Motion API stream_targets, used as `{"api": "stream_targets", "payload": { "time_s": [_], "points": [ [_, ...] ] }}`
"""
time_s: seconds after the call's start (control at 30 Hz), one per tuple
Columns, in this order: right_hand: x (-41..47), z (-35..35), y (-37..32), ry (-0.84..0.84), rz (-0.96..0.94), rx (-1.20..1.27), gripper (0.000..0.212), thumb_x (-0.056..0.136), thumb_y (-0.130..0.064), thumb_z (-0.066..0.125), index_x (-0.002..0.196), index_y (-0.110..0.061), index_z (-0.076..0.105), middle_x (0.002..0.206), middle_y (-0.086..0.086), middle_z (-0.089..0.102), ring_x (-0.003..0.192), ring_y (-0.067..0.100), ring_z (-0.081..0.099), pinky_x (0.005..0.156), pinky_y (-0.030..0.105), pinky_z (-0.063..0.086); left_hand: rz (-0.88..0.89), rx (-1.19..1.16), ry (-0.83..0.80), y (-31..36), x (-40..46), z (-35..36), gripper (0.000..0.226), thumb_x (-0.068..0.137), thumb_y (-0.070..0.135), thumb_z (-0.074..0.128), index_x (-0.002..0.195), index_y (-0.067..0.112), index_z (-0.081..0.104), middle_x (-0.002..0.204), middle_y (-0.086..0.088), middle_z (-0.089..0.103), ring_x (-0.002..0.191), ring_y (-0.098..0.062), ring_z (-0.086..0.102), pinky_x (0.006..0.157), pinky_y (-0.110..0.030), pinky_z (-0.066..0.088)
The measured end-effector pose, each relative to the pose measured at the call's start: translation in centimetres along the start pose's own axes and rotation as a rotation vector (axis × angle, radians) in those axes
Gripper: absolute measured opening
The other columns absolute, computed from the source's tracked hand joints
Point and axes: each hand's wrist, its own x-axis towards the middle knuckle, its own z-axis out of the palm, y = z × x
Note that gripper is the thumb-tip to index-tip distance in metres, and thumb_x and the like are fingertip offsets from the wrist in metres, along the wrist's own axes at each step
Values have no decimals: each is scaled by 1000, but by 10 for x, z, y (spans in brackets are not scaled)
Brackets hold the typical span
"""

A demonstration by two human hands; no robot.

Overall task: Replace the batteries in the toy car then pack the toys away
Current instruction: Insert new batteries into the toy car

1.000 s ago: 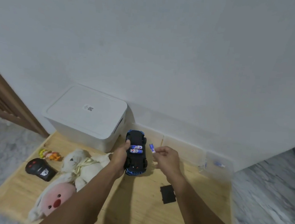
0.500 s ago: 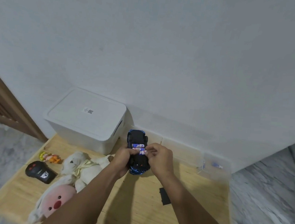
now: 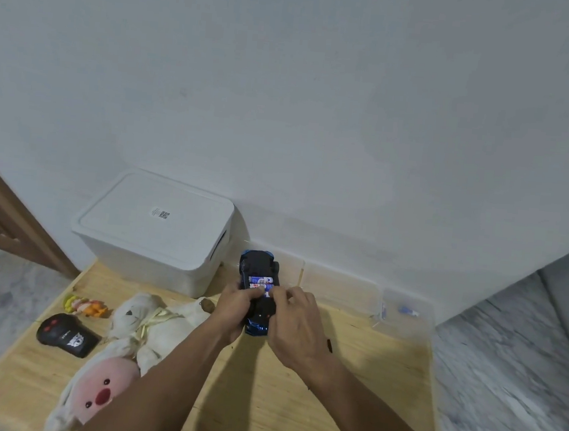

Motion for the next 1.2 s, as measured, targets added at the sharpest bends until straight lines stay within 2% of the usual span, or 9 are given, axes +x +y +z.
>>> {"api": "stream_targets", "payload": {
  "time_s": [0.2,0.3,0.4,0.53,0.7,0.8,0.93,1.07,1.2],
  "points": [
    [-9,2,12,-14,-28,-43,52,73,-21,35,124,-15,47,120,5,58,114,23,49,103,32,28,-5,19,-11,-9,-4,9,24,93,7,57,117,7,57,105,-21,69,89,-34,69,71,-40,59],
    [-19,-2,15,-83,0,-10,63,75,-24,30,136,-15,37,140,3,44,136,20,32,118,40,13,-2,28,-8,-9,-7,14,13,94,6,56,106,9,59,97,-17,69,82,-29,67,64,-35,56],
    [-23,-3,19,-136,12,12,77,72,-33,16,144,-12,31,151,5,34,145,21,19,120,45,8,-5,25,8,-13,-8,18,17,96,12,56,112,6,60,102,-20,69,83,-31,68,64,-35,56],
    [-26,-9,34,-166,81,222,69,79,-25,26,147,-15,29,152,1,34,141,16,26,117,43,17,-13,9,21,-25,-12,29,29,97,20,56,120,2,58,108,-24,68,88,-36,68,71,-42,57],
    [-40,-18,63,43,545,603,48,91,-5,42,136,-21,40,125,-5,63,113,13,54,94,28,41,-75,0,-6,-30,-16,35,29,98,25,52,114,2,59,99,-19,70,83,-33,69,72,-42,57],
    [-52,-16,89,-14,692,537,33,91,-5,49,121,-16,55,108,0,70,101,16,63,80,21,44,-137,-49,0,-31,-17,30,30,100,27,46,113,2,59,94,-19,71,78,-34,68,73,-44,57],
    [-72,-3,112,-122,687,368,21,87,-10,57,102,-12,71,102,2,72,97,18,67,74,12,39,-171,-64,-9,-36,-18,26,39,99,28,40,121,0,57,103,-23,67,86,-37,65,90,-53,51],
    [-79,8,111,-231,704,310,18,81,-22,71,98,-16,73,99,1,73,94,17,67,76,21,47,-222,-59,-14,-41,-21,27,45,98,29,35,124,-2,56,107,-24,65,88,-37,64,88,-50,51],
    [-78,15,96,-322,609,131,38,80,-39,73,110,-17,67,111,1,63,103,21,58,74,28,43,-233,-31,-7,-46,-21,25,40,99,27,36,119,1,58,99,-20,68,84,-35,66,75,-42,55]
  ]
}}
